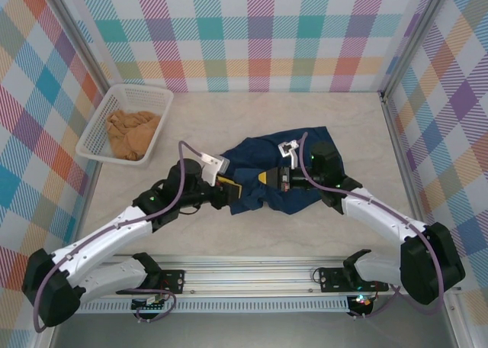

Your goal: Fold the inside-out t-shirt

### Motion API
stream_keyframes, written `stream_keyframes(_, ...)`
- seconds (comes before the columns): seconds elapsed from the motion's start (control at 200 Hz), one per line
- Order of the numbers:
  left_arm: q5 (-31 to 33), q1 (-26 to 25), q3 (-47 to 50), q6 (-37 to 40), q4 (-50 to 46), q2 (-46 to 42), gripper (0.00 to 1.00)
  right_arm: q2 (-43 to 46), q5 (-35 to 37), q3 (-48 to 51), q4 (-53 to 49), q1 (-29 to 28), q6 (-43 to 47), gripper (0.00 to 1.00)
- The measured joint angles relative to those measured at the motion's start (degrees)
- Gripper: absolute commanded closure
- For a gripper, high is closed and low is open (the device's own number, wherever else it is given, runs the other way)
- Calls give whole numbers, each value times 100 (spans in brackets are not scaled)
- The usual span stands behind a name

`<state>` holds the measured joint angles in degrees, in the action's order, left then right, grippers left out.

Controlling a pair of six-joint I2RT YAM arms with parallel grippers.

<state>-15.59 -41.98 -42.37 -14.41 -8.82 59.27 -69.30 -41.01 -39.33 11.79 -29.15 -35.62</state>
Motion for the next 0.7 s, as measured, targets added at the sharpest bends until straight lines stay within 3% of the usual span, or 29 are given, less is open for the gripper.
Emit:
stream_keyframes(0.245, -192, -17, -66, 9, -4, 863, 63, 13, 50, 0, -7, 0, 0, 100)
stream_keyframes(0.415, -431, -26, -146, -103, 162, 1080, 81, 90, 114, 0, -57, 0, 13, 100)
stream_keyframes(0.63, -448, -26, -280, -127, 208, 1075, 94, 144, 157, 0, -289, 11, 208, 100)
stream_keyframes(0.7, -446, -26, -323, -116, 208, 1075, 92, 164, 160, 0, -341, 22, 280, 100)
